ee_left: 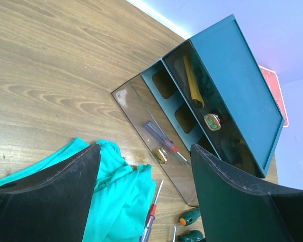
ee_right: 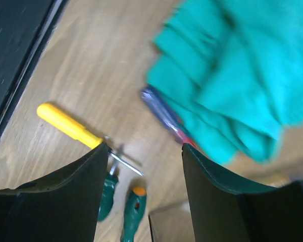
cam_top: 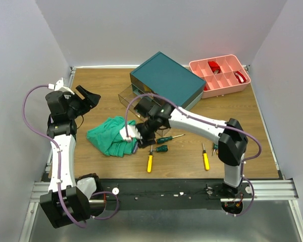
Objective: Sort the tools into containers
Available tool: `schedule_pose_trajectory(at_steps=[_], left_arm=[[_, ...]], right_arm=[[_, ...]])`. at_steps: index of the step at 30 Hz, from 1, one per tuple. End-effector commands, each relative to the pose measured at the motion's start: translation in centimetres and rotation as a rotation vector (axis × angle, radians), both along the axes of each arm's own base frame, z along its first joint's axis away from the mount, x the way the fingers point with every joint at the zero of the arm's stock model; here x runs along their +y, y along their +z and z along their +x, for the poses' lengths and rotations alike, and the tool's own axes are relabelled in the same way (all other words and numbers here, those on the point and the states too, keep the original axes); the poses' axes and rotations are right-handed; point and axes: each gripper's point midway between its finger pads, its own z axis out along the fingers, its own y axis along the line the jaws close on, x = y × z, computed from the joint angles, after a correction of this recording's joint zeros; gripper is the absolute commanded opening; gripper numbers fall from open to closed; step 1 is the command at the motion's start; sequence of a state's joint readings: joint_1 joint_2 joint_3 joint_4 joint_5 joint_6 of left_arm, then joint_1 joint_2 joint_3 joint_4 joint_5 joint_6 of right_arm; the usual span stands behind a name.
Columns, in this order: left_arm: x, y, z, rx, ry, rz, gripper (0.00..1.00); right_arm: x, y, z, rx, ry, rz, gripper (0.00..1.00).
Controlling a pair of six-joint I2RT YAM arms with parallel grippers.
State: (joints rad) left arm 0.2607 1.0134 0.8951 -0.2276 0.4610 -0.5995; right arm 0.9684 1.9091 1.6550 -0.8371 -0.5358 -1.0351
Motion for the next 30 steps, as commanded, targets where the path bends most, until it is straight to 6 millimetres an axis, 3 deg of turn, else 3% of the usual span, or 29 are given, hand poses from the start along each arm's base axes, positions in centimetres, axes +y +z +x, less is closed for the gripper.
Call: schedule_pose_trajectory(at_steps=[1, 8, 15, 27, 30], left_arm=[[0.4, -0.1, -0.9, -0.015, 0.020, 0.011, 0.81], [0.6, -1.1, -1.7, -0.013, 0.028, 0.024, 0.81], [0.7, -2.1, -2.2, -0.001, 0.036, 0.023, 0.81], [0.9, -2.6, -1.5, 0.009, 0.035, 0.006, 0.81], [0.9, -2.7, -1.4, 0.011, 0.036, 0.003, 0.81]], right_arm=[[-0.8, -4.5, -1.1, -0.120, 0.219, -0.057, 0.68], [1.9, -5.5, 0.7, -0.158, 0.227, -0.032, 0.66], [2.6, -7.6, 1.4, -0.169, 0.248, -0.056, 0.66], [-0.4, -12.7, 0.5, -0.091, 0.315, -0.242, 0.52], [-1.1, -13.2, 0.3, -0.070, 0.319, -0.283, 0.40]])
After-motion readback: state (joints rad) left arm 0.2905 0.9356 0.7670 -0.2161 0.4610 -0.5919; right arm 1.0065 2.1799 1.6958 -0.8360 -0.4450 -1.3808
